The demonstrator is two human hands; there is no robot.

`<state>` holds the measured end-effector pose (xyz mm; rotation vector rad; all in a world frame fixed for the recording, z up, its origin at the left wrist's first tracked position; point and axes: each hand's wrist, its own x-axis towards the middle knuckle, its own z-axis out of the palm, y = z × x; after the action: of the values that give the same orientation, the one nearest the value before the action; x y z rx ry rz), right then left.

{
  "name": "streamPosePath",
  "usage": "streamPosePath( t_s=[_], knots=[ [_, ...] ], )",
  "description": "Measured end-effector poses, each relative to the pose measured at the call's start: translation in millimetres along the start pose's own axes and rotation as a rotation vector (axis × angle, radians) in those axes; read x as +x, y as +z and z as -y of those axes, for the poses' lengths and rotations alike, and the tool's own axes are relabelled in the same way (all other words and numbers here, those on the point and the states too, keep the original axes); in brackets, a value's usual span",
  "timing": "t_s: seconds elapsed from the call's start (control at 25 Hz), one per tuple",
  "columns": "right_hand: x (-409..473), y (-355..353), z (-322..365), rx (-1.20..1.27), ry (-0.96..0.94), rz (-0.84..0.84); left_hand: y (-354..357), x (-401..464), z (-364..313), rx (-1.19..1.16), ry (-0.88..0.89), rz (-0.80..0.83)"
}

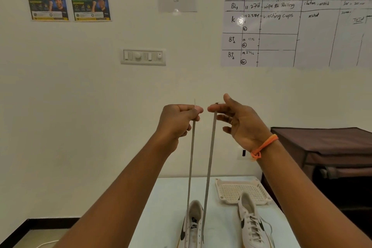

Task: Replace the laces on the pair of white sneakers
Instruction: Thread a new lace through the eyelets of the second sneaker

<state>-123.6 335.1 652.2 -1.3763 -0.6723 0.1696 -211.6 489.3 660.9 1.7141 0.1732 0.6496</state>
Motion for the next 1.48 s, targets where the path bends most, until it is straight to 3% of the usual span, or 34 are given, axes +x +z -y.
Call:
streamPosePath(
  t_s=[0.2, 0.32, 0.6, 0.96, 1.08, 1.24, 1.32, 1.48],
  knots=[
    [0.5, 12.4, -0.3, -0.040, -0.310, -0.108, 4.3, 1.5, -2.6, -0.030, 0.006, 0.005],
    [-1.0, 22.4, -3.1, -0.034, -0.398, -0.117, 5.0, 0.7, -1.3, -0.028, 0.046, -0.028],
    [2.1, 38.1, -9.6, -0.024, -0.378, -0.252, 1.6, 4.6, -1.6, -0.069, 0.070, -0.148],
    [5.3, 31.8, -23.2, 0.101, -0.267, -0.188, -5.3, 14.6, 14.5, -0.126, 0.067, -0.031],
    [2.0, 6.1, -74.0, -0.037, -0.067, -0.175, -15.5, 16.1, 69.2, -0.201, -0.137, 0.104],
    [-19.3, -29.8, -215.1, -0.451, 0.256, -0.245, -11.4, 4.6, 209.5, 0.114, -0.494, 0.102],
    [-43.0, -30.6, -285.1, -0.531, 0.340, -0.232, -1.9, -11.5, 281.0, 0.359, -0.549, 0.085],
    [-90.4, -11.3, -394.0, -0.600, 0.404, -0.108, 23.3, -50.6, 390.9, 0.673, -0.547, 0.224]
  ],
)
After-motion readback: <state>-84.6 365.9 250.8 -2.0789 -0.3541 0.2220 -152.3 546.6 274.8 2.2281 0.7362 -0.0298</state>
